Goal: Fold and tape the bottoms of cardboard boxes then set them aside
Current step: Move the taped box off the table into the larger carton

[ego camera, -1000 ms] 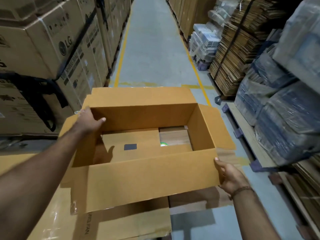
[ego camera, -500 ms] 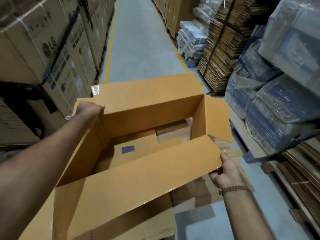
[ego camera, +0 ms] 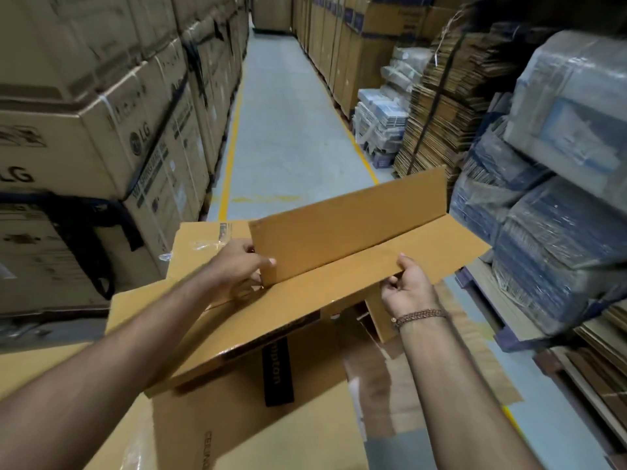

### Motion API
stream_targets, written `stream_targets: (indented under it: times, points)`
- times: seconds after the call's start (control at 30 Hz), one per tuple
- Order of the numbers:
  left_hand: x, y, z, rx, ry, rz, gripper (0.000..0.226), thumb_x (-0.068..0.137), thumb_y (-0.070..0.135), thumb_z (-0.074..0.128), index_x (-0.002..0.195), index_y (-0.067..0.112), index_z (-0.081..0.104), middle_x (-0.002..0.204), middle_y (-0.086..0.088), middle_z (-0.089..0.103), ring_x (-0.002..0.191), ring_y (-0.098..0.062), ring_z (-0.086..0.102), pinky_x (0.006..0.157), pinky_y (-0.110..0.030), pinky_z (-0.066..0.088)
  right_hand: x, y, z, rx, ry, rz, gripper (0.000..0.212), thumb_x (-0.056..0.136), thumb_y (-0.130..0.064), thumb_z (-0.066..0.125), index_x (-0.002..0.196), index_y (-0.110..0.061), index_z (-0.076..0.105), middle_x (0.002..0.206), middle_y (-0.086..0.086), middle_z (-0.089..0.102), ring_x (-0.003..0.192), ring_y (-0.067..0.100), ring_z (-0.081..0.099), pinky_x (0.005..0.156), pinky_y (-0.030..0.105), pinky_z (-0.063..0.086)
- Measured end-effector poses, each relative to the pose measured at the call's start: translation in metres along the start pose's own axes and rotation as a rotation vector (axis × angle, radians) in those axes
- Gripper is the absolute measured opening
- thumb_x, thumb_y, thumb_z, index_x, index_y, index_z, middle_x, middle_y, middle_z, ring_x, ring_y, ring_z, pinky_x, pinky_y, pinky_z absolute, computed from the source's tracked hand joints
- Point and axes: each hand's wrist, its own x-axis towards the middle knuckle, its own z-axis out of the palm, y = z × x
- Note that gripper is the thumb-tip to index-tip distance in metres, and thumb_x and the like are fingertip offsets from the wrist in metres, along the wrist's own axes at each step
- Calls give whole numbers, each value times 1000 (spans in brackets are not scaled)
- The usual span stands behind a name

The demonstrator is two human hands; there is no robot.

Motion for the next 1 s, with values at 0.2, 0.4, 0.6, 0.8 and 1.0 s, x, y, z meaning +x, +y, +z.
stream_targets:
  times: [0.2,0.4,0.6,0.8,1.0]
  points:
    - [-53,18,-3,193,-279,164,74,81,71,72,141,30,58,130,11,62,116,-11,62,100,-37,52,6,12,7,-27,71,-11,15,102,-21,65,89,-18,58,81,-5,41,57,6,35,34,13,32]
    - [-86,10,32,586,-416,294,117,67,77,82,163,37,28,161,10,43,138,-13,50,115,-33,40,-2,15,13,-5,93,-41,22,100,-22,69,83,-24,53,80,-9,52,52,3,42,32,13,28]
    - [-104,-5,70,934,-34,436,64,85,-7,56,138,28,47,126,-3,67,105,-26,67,83,-46,62,-11,22,8,-117,120,-110,32,101,-46,63,88,-17,57,93,-3,59,72,11,52,45,20,41]
    - [-107,-8,77,909,75,421,68,89,-8,57,145,30,46,126,-4,68,108,-25,67,85,-43,61,15,31,-25,-399,453,-318,76,93,-75,41,124,-8,57,130,19,58,113,39,60,93,50,51]
    - [-103,-6,71,891,60,429,72,90,-4,63,149,35,46,135,1,66,114,-19,66,86,-36,62,48,-6,-58,-162,40,-30,107,83,-94,30,166,-27,15,172,11,14,152,42,30,105,59,50]
